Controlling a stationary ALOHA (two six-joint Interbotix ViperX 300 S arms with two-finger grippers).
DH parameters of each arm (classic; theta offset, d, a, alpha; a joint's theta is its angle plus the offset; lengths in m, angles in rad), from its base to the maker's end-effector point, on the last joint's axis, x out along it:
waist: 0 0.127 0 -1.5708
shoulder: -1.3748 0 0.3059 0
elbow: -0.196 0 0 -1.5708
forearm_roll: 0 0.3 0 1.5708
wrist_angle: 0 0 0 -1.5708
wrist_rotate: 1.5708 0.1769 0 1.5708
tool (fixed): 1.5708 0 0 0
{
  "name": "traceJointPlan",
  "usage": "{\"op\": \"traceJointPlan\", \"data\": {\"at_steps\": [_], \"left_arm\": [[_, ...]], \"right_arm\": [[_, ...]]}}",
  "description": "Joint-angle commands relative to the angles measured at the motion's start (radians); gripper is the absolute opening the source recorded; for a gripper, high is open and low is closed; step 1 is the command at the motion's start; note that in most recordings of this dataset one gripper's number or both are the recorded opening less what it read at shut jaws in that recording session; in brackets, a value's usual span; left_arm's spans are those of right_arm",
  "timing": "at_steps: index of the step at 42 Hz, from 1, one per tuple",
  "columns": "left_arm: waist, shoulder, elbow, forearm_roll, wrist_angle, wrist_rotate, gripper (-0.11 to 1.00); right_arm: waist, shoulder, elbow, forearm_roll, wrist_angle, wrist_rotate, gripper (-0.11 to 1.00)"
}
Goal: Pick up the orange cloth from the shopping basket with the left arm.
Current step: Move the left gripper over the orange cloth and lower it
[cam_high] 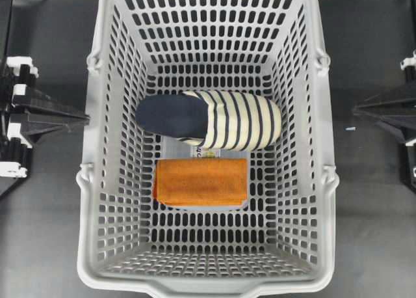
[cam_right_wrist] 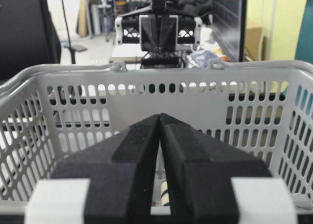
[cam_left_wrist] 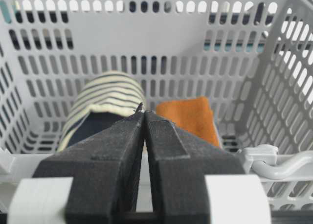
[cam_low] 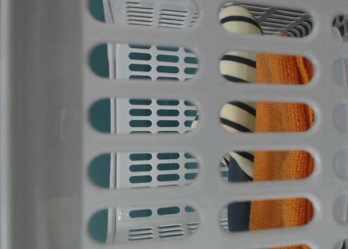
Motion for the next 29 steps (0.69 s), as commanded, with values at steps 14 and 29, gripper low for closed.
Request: {"op": "traceJointPlan", "data": {"at_steps": [14, 29], "left_arm": [[-0.032, 0.130, -0.408, 0.040, 0.555, -0.066, 0.00], [-0.075, 0.540, -0.778, 0.040, 0.879, -0.057, 0.00]], "right_arm": [[0.000, -0.012, -0.020, 0.006, 0.040, 0.009, 0.00], [0.000, -0.026, -0.018, 0.009, 0.091, 0.009, 0.00]]}}
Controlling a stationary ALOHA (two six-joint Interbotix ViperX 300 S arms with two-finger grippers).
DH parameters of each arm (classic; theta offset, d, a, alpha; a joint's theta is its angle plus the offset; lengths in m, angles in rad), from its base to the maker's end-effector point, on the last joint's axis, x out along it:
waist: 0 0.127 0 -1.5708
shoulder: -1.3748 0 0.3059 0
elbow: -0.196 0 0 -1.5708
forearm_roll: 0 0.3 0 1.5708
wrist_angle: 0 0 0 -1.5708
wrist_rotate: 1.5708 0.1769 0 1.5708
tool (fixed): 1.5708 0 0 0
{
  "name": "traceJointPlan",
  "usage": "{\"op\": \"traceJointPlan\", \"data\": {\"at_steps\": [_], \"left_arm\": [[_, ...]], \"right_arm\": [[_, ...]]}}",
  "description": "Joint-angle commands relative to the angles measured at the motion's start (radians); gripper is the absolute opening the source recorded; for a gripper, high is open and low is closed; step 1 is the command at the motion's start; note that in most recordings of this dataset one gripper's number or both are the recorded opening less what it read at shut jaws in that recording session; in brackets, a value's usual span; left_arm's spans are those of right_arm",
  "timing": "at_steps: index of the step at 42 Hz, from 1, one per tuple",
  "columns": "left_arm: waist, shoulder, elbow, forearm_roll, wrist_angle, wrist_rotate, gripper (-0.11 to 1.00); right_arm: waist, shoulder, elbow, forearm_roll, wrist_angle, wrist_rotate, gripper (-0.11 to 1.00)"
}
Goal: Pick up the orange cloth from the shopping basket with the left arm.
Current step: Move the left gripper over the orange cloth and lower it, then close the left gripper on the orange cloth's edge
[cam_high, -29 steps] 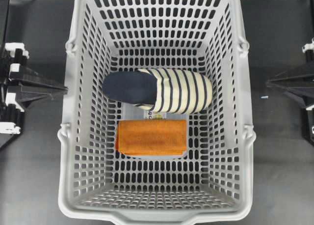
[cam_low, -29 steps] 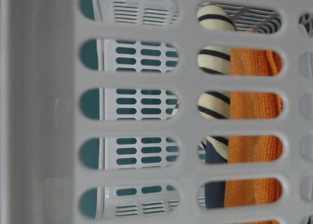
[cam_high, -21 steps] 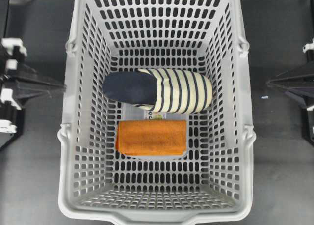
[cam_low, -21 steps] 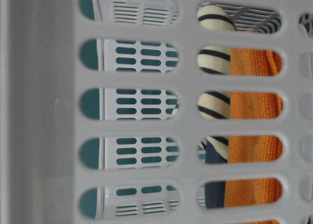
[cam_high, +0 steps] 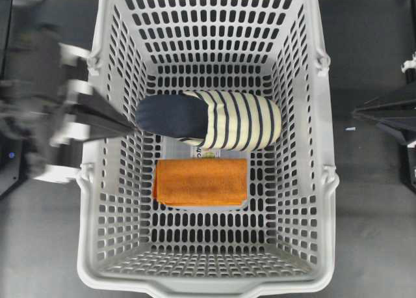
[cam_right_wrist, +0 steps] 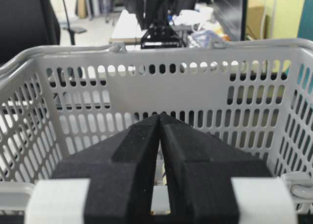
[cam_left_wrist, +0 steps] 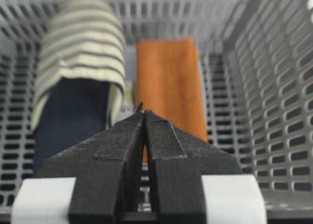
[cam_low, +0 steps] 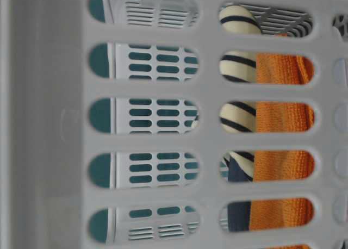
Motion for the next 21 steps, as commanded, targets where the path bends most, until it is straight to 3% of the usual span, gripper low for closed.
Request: {"op": "traceJointPlan", "data": {"at_steps": [1, 10, 21], "left_arm": [[-0.017, 0.121, -0.129, 0.003, 0.072, 0.000, 0.00], [-0.043, 0.351, -0.293, 0.005, 0.218, -0.017, 0.00], [-0.054, 0.494, -0.330, 0.003, 0.221, -0.020, 0.01]], "right_arm": [[0.002, 0.000, -0.017, 0.003, 0.003, 0.000, 0.00], [0.000, -0.014, -0.014, 0.003, 0.028, 0.000, 0.00], [0.000, -0.021, -0.014, 0.003, 0.028, 0.000, 0.00]]}}
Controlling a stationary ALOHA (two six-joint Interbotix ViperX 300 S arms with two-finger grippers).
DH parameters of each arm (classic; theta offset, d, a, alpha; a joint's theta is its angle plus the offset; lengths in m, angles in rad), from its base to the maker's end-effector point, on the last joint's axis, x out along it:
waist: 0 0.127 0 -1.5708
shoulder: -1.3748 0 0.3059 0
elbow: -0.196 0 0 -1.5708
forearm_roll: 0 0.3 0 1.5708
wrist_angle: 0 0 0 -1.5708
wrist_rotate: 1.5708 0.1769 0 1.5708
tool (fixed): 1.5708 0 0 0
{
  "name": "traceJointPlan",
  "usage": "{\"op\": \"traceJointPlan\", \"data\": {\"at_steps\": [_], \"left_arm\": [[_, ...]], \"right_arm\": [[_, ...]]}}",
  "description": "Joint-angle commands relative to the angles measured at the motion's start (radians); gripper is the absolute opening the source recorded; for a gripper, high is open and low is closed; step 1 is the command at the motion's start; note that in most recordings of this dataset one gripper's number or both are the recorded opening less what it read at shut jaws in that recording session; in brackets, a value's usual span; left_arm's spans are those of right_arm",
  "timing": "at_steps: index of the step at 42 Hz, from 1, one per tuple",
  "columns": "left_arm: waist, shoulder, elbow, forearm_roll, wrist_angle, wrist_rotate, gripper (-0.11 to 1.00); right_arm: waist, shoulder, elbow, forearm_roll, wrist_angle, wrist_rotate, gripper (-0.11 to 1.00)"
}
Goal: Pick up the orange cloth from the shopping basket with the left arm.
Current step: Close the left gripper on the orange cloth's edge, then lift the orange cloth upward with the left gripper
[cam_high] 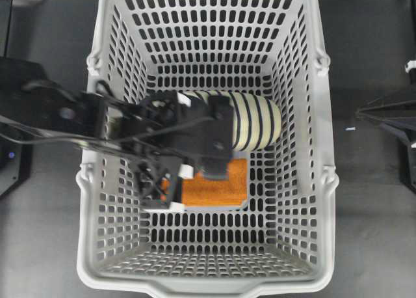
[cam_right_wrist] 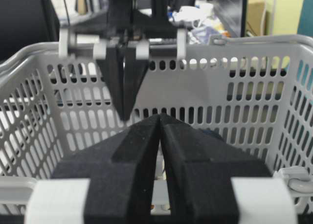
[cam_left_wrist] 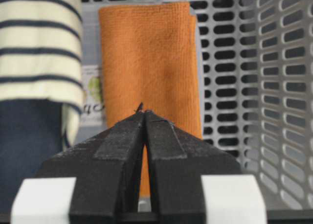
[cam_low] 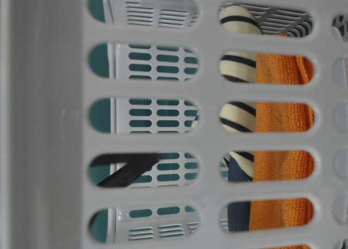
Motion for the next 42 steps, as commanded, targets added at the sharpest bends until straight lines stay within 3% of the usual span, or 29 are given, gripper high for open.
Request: {"op": "traceJointPlan", "data": {"at_steps": [1, 3, 6, 9, 14, 17, 35, 38, 42], "left_arm": [[-0.005, 0.028, -0.028, 0.003, -0.005, -0.002, 0.01], [-0.003, 0.040, -0.028, 0.003, -0.005, -0.009, 0.06], [0.003, 0.075, -0.026, 0.005, 0.000, -0.037, 0.24], [0.003, 0.100, -0.025, 0.003, 0.002, -0.055, 0.52], [0.002, 0.137, -0.021, 0.003, -0.002, -0.074, 0.82], [0.002, 0.163, -0.020, 0.003, -0.006, -0.071, 0.90], [-0.002, 0.215, 0.046, 0.003, -0.040, -0.071, 0.86], [-0.003, 0.213, 0.049, 0.003, -0.035, -0.060, 0.81], [-0.003, 0.199, 0.044, 0.003, -0.025, -0.049, 0.63]], "right_arm": [[0.000, 0.003, -0.014, 0.003, -0.006, 0.002, 0.00], [0.000, 0.005, -0.014, 0.003, -0.006, 0.002, 0.00], [0.000, 0.003, -0.014, 0.003, -0.005, 0.002, 0.00], [0.002, 0.003, -0.014, 0.003, -0.006, 0.002, 0.00], [0.000, 0.003, -0.012, 0.003, -0.006, 0.002, 0.00], [0.000, 0.002, -0.011, 0.003, -0.006, 0.002, 0.00], [0.000, 0.002, -0.003, 0.005, -0.006, 0.002, 0.00], [0.000, 0.002, -0.002, 0.005, -0.006, 0.002, 0.00], [0.000, 0.000, 0.000, 0.005, -0.005, 0.002, 0.00]]}}
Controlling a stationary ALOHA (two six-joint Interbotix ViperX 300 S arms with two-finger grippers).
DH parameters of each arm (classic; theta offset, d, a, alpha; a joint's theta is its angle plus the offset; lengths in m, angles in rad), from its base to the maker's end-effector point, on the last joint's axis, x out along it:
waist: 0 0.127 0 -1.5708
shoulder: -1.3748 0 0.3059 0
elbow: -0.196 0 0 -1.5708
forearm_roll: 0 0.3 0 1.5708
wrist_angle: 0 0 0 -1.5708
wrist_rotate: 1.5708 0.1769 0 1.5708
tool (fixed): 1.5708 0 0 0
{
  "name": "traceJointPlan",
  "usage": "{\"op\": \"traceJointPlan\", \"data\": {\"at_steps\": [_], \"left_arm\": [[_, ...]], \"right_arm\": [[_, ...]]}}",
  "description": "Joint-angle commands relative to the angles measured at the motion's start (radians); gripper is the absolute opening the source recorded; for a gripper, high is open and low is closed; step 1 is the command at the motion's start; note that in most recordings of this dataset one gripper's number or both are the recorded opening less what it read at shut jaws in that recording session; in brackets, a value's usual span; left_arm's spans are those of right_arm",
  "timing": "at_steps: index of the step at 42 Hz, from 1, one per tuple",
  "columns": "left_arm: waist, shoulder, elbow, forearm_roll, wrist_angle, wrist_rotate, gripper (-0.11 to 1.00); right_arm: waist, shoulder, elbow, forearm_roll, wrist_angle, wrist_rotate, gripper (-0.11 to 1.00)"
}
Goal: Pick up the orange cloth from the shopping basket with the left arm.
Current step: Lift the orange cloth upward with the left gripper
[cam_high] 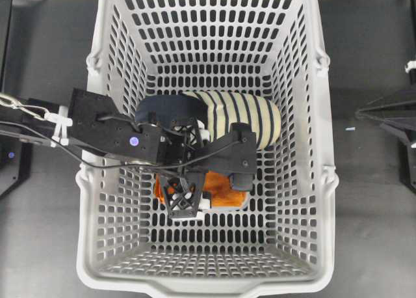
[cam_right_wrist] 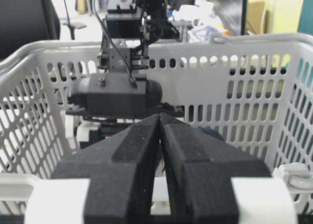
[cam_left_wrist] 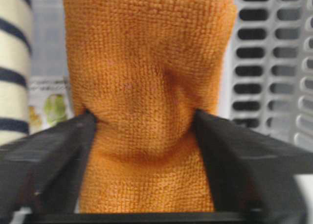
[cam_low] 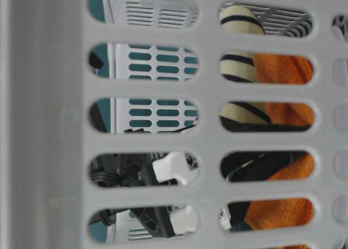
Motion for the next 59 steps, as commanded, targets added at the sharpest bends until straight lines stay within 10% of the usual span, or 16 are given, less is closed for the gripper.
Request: {"op": "traceJointPlan", "data": {"at_steps": [1, 9, 36, 59], "left_arm": [[-0.003, -0.014, -0.003, 0.003, 0.011, 0.012, 0.57], [0.006, -0.075, -0.041, 0.005, 0.063, 0.074, 0.16], [0.032, -0.147, -0.675, 0.005, 0.492, 0.156, 0.16], [0.035, -0.103, -0.736, 0.003, 0.558, 0.152, 0.16]], "right_arm": [[0.000, 0.002, -0.008, 0.003, -0.006, 0.002, 0.00], [0.000, -0.002, -0.005, 0.005, -0.005, 0.002, 0.00], [0.000, -0.028, 0.003, 0.003, -0.006, 0.002, 0.00], [0.000, -0.038, 0.005, 0.005, -0.005, 0.002, 0.00]]}}
